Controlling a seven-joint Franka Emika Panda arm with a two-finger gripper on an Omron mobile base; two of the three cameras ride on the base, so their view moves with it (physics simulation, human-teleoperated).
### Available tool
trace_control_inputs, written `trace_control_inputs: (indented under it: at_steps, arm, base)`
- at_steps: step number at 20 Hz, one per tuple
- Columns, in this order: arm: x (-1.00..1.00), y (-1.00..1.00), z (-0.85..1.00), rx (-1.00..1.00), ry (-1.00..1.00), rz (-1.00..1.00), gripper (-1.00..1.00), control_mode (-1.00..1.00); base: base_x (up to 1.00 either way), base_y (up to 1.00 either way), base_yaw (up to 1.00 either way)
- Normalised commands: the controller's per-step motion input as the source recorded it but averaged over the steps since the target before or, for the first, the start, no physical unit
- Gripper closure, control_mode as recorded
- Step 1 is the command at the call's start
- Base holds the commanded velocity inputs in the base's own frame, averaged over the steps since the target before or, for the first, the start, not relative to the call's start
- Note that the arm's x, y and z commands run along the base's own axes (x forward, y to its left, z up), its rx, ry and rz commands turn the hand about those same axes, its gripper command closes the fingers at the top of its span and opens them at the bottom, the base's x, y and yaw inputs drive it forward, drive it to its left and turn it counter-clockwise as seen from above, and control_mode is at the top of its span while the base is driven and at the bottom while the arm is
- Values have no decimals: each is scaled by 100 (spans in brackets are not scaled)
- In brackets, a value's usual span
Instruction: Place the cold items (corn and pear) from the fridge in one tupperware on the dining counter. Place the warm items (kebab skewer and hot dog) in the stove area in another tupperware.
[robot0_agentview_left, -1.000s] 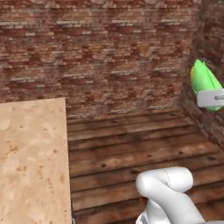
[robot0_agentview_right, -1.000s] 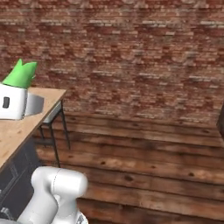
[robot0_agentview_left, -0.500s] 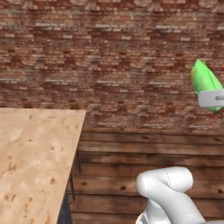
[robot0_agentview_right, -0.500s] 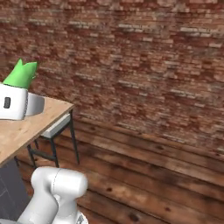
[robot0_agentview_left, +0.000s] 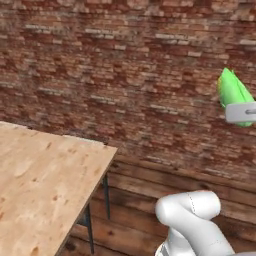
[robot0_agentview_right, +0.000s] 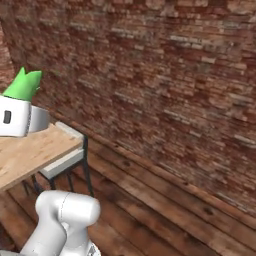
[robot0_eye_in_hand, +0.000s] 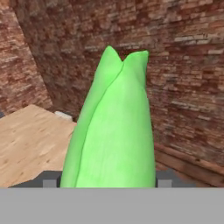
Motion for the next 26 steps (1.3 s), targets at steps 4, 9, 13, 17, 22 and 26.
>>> trace_control_inputs:
  at_steps: [4, 9, 13, 17, 22, 26]
  arm:
    - [0, 0, 0, 0, 0, 0, 100, 100]
    - [0, 0, 0, 0, 0, 0, 100, 100]
    - [0, 0, 0, 0, 0, 0, 100, 100]
    - [0, 0, 0, 0, 0, 0, 100, 100]
    - [0, 0, 0, 0, 0, 0, 100, 100]
    - [0, 0, 0, 0, 0, 0, 100, 100]
  base:
    - [100, -72, 52]
    - [99, -77, 55]
    - [96, -82, 54]
    - [91, -88, 54]
    - [93, -84, 52]
    - [99, -86, 51]
